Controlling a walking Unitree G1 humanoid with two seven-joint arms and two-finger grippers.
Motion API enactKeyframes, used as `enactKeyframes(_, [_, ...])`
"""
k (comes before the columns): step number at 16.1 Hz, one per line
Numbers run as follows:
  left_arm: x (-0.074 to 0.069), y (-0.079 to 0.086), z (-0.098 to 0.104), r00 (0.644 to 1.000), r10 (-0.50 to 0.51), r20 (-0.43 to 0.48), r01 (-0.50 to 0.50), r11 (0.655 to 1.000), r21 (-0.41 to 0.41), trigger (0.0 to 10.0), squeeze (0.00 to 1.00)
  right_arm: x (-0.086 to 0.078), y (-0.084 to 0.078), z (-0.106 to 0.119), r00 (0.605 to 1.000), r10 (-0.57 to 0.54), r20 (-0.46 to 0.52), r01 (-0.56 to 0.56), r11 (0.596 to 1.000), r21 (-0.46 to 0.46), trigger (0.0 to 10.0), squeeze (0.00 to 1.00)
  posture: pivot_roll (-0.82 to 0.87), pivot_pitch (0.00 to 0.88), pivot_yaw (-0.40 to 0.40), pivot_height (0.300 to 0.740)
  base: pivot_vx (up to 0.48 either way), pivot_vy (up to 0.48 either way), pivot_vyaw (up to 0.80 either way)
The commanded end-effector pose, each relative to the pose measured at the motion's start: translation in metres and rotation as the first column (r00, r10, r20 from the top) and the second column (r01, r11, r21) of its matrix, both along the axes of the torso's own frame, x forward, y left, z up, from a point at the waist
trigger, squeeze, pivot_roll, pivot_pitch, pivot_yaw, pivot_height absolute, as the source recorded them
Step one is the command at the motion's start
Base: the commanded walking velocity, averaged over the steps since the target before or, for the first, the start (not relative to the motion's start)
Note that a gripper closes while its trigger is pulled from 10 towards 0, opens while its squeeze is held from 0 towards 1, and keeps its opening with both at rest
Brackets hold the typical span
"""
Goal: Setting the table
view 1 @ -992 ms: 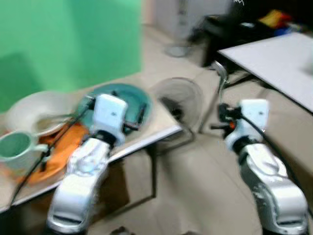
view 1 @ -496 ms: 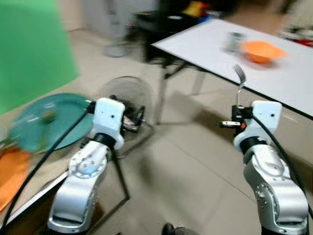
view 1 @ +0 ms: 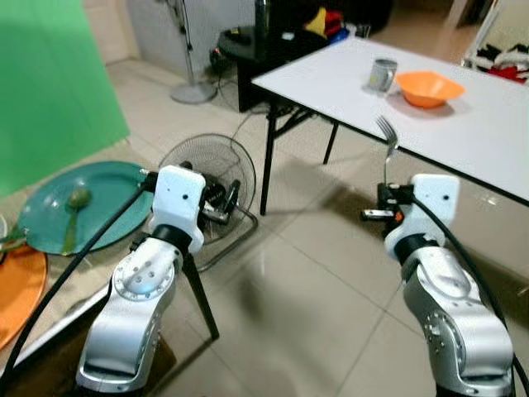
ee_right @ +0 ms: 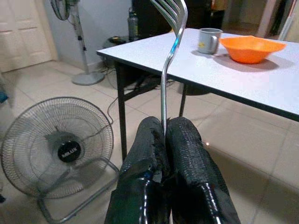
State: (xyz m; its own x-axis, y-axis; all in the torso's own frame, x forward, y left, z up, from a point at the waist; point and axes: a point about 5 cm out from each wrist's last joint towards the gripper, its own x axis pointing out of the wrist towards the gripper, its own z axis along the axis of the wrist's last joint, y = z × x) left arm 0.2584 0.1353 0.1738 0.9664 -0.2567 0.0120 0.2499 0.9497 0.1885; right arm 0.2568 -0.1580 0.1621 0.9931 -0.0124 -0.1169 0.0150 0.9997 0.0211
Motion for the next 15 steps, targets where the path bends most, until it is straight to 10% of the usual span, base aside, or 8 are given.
enactKeyframes(1, [0.0004,-0.0005,0.0009,1.0,-0.011,0.001,0.011,1.0,0.004,10.0,0.0,0.0005,-0.0004,0.0037,1.0,-0.001,0.01,0.001,1.0,0.002,10.0,0.0,0.1,0.0,-0.006,0.74,0.296,0.0,0.0])
enactKeyframes(15, [0.0011,-0.0009,0.0009,0.999,-0.043,-0.004,0.044,0.999,0.002,10.0,0.0,-0.0007,0.0009,0.0003,1.0,-0.011,-0.012,0.011,1.0,0.012,10.0,0.0,0.1,0.0,0.002,0.74,0.373,0.0,-0.48])
